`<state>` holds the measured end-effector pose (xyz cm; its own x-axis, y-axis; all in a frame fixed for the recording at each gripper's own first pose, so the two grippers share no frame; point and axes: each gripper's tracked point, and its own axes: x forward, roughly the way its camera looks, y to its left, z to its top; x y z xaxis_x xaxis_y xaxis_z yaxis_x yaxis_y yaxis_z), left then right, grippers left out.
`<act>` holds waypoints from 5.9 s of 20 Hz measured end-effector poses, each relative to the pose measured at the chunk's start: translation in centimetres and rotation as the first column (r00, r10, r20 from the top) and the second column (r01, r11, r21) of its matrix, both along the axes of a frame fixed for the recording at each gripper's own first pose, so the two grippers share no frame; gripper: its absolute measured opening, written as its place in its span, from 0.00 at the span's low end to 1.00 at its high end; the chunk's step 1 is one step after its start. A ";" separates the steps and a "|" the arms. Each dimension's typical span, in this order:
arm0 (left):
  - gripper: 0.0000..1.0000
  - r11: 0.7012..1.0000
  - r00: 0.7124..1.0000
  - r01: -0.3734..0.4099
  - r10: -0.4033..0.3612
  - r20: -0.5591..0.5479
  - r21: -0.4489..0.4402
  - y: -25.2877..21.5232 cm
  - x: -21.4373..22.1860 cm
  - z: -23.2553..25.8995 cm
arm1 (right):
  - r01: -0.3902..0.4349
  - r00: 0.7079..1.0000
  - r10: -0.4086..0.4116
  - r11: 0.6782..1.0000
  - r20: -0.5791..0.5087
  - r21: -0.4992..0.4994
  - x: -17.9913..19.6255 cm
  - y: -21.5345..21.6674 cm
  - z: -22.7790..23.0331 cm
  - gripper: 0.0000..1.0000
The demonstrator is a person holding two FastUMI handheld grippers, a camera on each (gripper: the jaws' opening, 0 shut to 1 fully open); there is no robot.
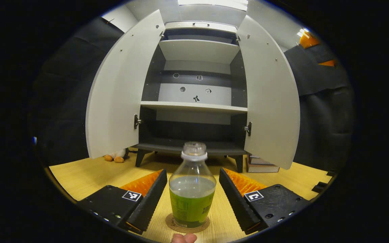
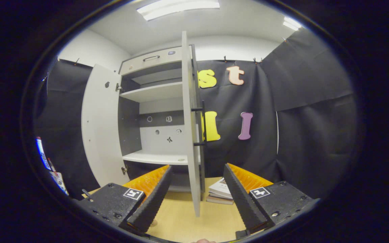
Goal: Grasp the bottle in the cabinet with the left hand and place it on the coaster, then close the right door with the right hand and the left door with the left hand.
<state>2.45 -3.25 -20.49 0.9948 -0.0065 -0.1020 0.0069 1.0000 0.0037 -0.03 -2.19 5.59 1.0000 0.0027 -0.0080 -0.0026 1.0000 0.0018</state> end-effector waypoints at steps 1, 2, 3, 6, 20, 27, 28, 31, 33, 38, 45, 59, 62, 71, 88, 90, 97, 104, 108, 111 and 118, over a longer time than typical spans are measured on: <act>0.94 1.000 1.000 0.005 -0.005 0.017 -0.006 0.0 -0.1 1.2 | 0.001 1.000 -0.001 1.000 -0.001 0.006 0.1 0.0 -0.1 0.99; 0.94 1.000 1.000 0.004 -0.004 0.028 -0.009 0.1 -0.1 2.6 | 0.004 1.000 -0.004 1.000 -0.002 0.012 0.2 0.0 -0.3 1.00; 0.94 1.000 0.999 0.001 -0.001 0.034 -0.012 0.3 -0.1 3.8 | 0.007 1.000 -0.007 1.000 0.000 0.015 0.2 -0.2 -0.4 0.99; 0.94 1.000 0.999 -0.004 0.005 0.034 -0.017 0.4 -0.4 7.2 | 0.020 1.000 -0.020 1.000 0.022 0.022 1.1 -1.2 -1.3 0.96; 0.99 0.999 1.000 -0.029 0.029 0.000 -0.028 0.4 -2.5 14.9 | 0.007 1.000 -0.011 0.994 0.029 0.113 2.0 -2.9 -6.6 0.99; 0.95 0.999 0.999 -0.036 0.037 0.005 -0.020 0.3 -2.9 15.7 | -0.016 0.983 0.014 1.000 0.185 0.011 7.2 -6.0 4.4 0.99; 0.95 0.999 0.999 -0.041 0.041 0.006 -0.022 0.4 -3.0 15.9 | -0.028 0.982 0.025 1.000 0.185 0.012 8.1 -5.9 5.4 0.96; 0.95 0.999 0.999 -0.051 0.051 -0.001 -0.017 0.3 -3.4 15.6 | -0.036 0.982 0.033 0.999 0.183 0.013 10.6 -6.5 7.5 0.95; 0.95 0.999 0.999 -0.052 0.052 -0.004 -0.014 0.2 -3.6 15.3 | -0.017 0.981 0.015 1.000 0.193 0.011 12.2 -7.3 8.8 0.99; 0.95 0.998 0.999 -0.050 0.050 -0.018 -0.031 -0.1 -3.7 13.8 | -0.008 0.985 0.006 1.000 0.170 0.014 14.2 -7.1 8.8 0.96; 0.95 0.997 0.998 -0.057 0.055 -0.029 -0.047 0.9 -3.6 13.0 | 0.010 0.987 -0.008 1.000 0.159 -0.013 14.5 -6.3 8.9 0.98; 0.95 0.995 0.996 -0.092 0.092 -0.006 -0.050 5.2 -3.7 13.2 | -0.143 0.982 0.152 0.986 0.111 -0.088 16.0 3.8 8.1 0.98; 0.95 0.993 0.994 -0.106 0.106 -0.002 -0.041 6.6 -3.7 13.3 | -0.167 0.978 0.178 0.981 0.107 -0.100 16.8 5.8 7.7 0.98; 0.95 0.985 0.986 -0.168 0.169 0.003 -0.034 10.0 -4.4 13.6 | -0.263 0.958 0.272 0.960 0.088 -0.096 20.0 12.1 6.8 0.98; 0.95 0.994 0.994 -0.110 0.111 0.015 -0.027 6.7 -4.2 15.3 | -0.166 0.981 0.175 0.981 0.081 -0.104 10.5 6.5 2.3 0.98; 0.95 0.996 0.996 -0.084 0.085 0.017 -0.036 5.7 -3.8 15.8 | -0.141 0.987 0.147 0.987 0.068 -0.082 9.2 5.1 0.9 0.94; 0.95 0.998 0.999 -0.031 0.033 0.023 -0.046 2.6 -3.6 16.6 | -0.056 0.998 0.056 0.998 0.002 0.004 5.5 1.2 -4.4 0.98; 0.95 0.998 1.000 -0.015 0.016 0.017 -0.055 0.7 -3.9 16.6 | 0.043 0.999 -0.042 0.998 -0.019 0.048 3.5 -1.5 -9.3 0.98; 0.95 0.982 0.998 -0.064 0.063 -0.011 -0.178 2.5 -3.7 17.6 | 0.040 0.999 -0.037 0.997 -0.033 0.066 3.3 -2.3 -9.9 0.98; 0.95 0.965 0.969 -0.219 0.232 0.081 -0.143 10.0 -3.3 21.3 | 0.044 0.999 -0.042 0.996 -0.029 0.072 3.3 -2.9 -10.0 0.98; 0.95 0.846 0.830 -0.529 0.533 0.165 -0.070 28.6 -1.1 28.1 | 0.042 0.999 -0.042 0.995 0.000 0.085 3.9 -3.3 -8.9 0.98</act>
<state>1.34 25.37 7.60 0.8470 0.5277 0.0641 -0.5242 0.8491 -0.0649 3.84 -5.50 -3.31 0.9992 -0.0385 -0.0078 0.0390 0.9954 0.0870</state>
